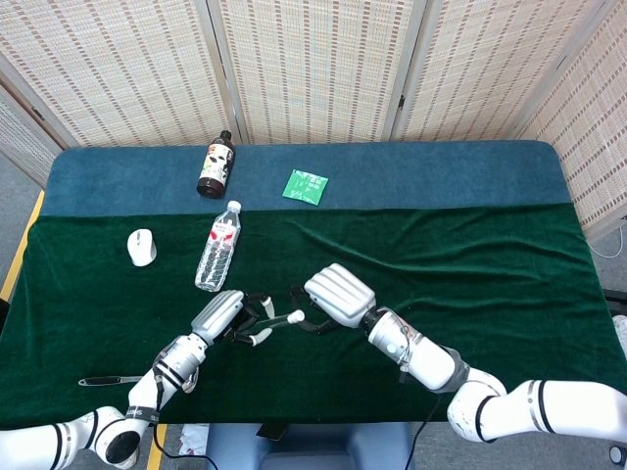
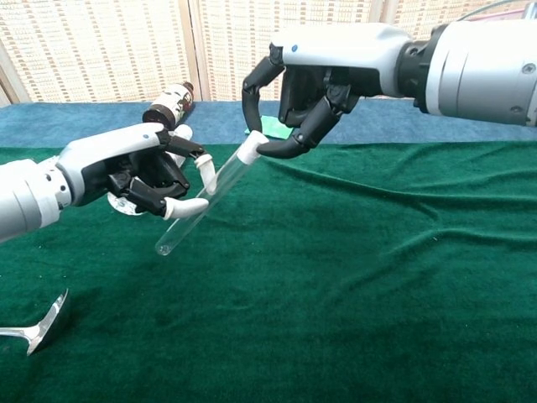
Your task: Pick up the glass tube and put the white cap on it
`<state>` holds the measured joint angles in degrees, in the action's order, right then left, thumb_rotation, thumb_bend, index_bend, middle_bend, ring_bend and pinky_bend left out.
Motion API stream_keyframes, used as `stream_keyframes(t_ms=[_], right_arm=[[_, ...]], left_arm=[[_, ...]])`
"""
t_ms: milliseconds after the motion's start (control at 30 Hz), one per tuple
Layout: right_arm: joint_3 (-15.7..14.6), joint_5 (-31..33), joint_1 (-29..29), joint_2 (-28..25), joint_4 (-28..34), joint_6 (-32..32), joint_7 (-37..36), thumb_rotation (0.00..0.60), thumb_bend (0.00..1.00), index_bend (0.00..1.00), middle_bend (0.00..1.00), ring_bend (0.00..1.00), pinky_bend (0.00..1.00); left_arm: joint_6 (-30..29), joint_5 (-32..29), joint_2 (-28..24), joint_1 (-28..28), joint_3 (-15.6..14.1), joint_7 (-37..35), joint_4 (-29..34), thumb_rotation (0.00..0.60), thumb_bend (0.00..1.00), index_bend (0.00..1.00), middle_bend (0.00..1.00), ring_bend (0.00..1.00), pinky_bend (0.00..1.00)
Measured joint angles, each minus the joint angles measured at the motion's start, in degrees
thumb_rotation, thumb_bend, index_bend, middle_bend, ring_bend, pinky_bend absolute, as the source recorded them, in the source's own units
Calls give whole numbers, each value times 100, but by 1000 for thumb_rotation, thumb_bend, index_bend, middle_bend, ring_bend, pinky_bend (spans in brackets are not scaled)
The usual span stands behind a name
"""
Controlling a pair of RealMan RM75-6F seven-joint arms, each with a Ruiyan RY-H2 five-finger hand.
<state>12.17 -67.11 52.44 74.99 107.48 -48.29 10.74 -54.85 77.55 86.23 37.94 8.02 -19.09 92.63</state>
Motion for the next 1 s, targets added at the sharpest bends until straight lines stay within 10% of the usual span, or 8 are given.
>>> stream_keyframes(t_ms=[133,300,567,1000], right_arm=[[-20,52,24,28,-25,-6,58,532,594,656,1000,1000,1000],[-56,62,27,34,-68,-5,73,530,593,376,1000,1000,1000],[-113,150,3,73,-130,-27,80,531,345,98,989,1000,1000],[-188,-64,-556,-436,-8,-658,-177,530,344,66,985,1000,1000]], left_arm=[[1,-2,4,-4,-5,-8,-18,600,515,694,967,915,836],[38,-42,14,4,-10,31,-76,600,515,694,967,914,836],[45,-75,16,-7,-42,183,-203,600,516,694,967,913,836],[101,-359,229,109,-65,1471,-912,600,515,694,966,911,836]])
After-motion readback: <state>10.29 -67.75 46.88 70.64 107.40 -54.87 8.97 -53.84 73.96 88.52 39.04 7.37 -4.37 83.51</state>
